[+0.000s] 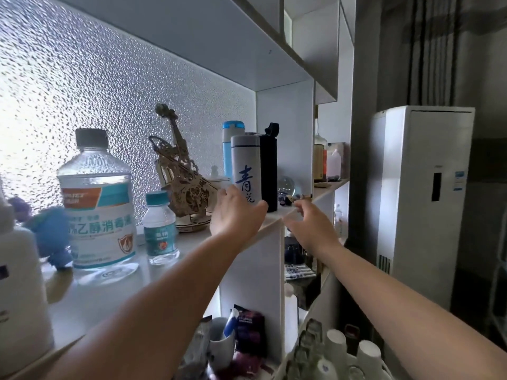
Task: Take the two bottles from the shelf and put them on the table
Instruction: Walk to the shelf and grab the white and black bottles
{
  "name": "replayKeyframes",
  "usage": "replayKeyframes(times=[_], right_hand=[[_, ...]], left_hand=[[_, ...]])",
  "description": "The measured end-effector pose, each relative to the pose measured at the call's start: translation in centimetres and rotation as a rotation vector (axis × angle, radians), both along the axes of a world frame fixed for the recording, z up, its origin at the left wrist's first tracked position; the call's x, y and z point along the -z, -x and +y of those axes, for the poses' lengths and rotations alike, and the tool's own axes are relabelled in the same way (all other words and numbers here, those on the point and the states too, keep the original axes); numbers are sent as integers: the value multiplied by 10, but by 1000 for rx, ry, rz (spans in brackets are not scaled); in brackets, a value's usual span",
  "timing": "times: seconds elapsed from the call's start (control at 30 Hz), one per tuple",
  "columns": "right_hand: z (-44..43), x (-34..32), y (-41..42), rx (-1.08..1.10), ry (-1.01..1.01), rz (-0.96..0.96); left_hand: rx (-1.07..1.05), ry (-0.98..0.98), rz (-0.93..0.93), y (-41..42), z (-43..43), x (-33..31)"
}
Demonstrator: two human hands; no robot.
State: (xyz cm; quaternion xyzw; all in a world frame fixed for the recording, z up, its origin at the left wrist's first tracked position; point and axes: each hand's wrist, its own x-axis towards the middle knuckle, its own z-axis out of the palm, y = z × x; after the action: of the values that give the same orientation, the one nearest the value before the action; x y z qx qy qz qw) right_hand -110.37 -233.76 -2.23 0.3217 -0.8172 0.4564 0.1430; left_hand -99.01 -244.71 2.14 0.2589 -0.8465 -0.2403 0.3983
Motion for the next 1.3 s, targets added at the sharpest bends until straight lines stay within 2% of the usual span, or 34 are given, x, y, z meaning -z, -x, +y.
replayKeyframes(times=[0.33, 0.43, 0.63, 0.97, 1.3], right_hand=[[-19, -7, 24, -21, 148, -79], [-27, -9, 31, -23, 156, -44], [-38, -13, 43, -27, 196, -40], [-63, -20, 59, -79, 248, -70], [-77, -20, 72, -130, 241, -68]], left_hand=[[15, -199, 49, 23, -6, 1], [-13, -281, 88, 33, -7, 1], [-88, -314, 189, 51, -10, 1], [-42, -434, 288, 64, -24, 5], [-53, -454, 250, 68, -31, 8]])
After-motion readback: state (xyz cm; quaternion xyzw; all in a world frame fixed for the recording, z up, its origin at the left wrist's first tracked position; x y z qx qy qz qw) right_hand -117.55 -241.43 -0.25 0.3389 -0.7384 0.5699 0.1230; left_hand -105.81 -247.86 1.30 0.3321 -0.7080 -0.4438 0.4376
